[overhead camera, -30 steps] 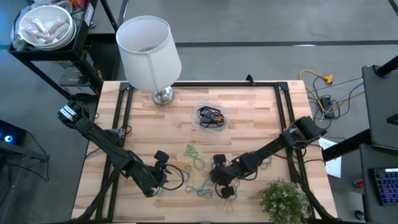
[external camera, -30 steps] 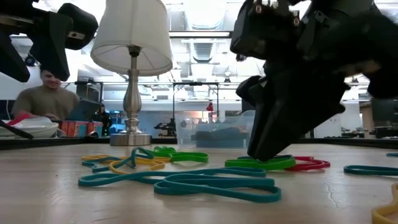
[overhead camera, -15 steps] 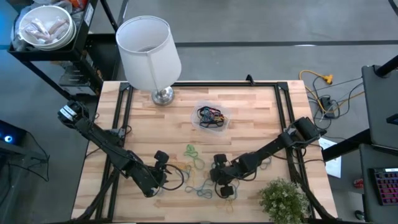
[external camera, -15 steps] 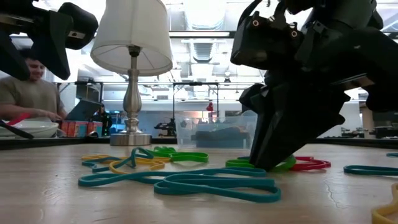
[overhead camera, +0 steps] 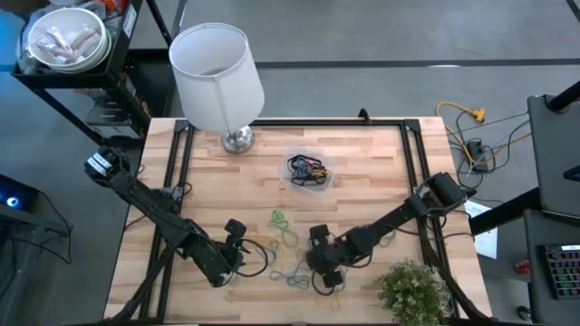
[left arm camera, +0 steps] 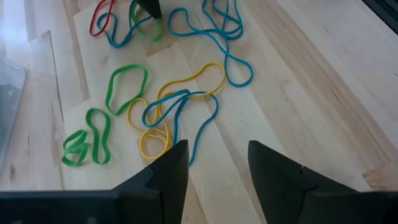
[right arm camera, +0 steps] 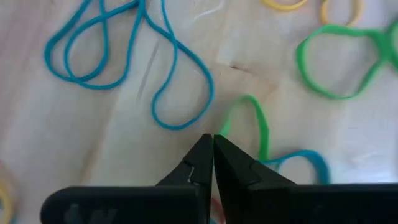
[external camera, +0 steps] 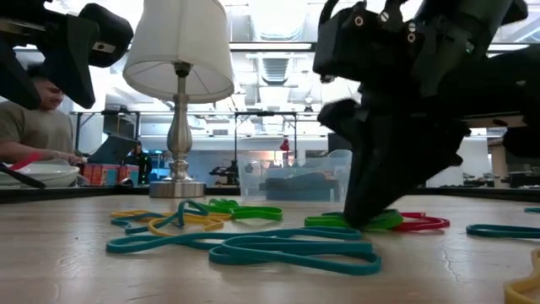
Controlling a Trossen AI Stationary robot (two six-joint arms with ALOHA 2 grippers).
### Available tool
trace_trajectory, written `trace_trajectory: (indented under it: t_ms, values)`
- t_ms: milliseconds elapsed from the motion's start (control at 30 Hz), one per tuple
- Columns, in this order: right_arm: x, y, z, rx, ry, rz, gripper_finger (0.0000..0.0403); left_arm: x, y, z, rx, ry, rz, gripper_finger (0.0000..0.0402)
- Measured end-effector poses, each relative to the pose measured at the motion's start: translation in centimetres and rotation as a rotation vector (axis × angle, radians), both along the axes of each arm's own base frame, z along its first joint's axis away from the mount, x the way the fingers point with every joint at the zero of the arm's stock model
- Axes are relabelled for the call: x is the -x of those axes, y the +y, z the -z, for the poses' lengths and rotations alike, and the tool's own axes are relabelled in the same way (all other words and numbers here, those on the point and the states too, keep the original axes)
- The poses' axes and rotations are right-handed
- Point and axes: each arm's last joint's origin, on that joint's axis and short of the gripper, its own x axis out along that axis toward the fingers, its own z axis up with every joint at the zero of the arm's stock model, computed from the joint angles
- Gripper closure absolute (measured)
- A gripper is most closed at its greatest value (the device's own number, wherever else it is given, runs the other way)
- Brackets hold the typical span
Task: Pick and place rubber bands into bin
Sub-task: Put the blue rubber bands into the bin
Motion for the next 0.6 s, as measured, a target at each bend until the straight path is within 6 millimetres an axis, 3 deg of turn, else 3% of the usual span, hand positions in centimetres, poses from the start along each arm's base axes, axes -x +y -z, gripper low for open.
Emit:
trace_trajectory:
  t_ms: [233,367,600]
  values:
    - [0.5,1.1,-2.6,0.139,-0.045,0.012,0.0395,0.0,0.0,0.0,0.000,0.000,0.000,0.0251]
    - [0.8,1.6,-3.8,0.121,-0.088,0.027,0.0395,0.0,0.0,0.0,-0.001,0.000,0.000,0.0251]
    - [0.9,1.0,-2.7,0.064,-0.072,0.141,0.0395,0.0,0.0,0.1,0.004,-0.005,0.000,0.0251]
